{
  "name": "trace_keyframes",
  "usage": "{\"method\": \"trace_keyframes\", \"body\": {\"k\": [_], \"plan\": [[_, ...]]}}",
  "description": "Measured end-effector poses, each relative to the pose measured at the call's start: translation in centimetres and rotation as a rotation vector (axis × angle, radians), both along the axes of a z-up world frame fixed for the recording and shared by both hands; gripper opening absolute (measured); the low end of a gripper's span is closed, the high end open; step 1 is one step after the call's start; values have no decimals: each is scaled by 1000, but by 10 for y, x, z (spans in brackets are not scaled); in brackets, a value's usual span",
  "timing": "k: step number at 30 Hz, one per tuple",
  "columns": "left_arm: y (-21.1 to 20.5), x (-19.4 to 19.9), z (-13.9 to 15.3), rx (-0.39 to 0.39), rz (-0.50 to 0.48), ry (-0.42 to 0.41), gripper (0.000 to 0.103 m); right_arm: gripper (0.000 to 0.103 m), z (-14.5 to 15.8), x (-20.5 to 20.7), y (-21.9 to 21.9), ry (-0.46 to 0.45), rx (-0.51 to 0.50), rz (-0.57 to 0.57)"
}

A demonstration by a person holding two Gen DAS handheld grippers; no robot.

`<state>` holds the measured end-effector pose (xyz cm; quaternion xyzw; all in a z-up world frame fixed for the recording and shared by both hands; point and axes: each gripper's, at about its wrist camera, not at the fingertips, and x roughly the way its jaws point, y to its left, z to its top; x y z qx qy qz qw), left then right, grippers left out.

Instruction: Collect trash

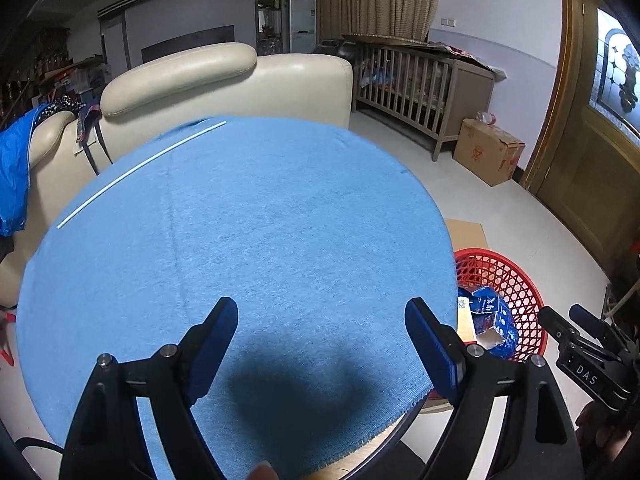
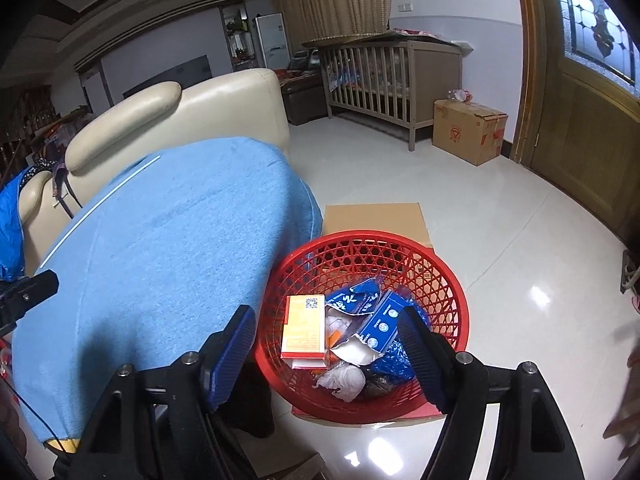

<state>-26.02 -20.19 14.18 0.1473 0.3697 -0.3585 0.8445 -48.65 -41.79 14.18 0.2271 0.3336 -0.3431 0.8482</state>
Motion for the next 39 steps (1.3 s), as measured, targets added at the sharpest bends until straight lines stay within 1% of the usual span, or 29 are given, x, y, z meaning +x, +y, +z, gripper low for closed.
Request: {"method": "trace_keyframes", "body": {"k": [3,13,21,25,33,39], "plan": [[1,0,0,10,3,-1,86,77,-1,2,0,6,3,9],[2,4,-1,4,-1,23,86,77,0,2,1,14,-6,8],[4,4,1,6,9,6,86,77,2,6,7,14,-22,22],[3,1,3,18,16,-28,86,77,1,6,7,17,-20,25],[3,3,0,16,13,-5,86,77,0,4,6,17,-14,20],[2,1,0,15,4,-8,86,77,-1,4,5,17,-14,22]]}}
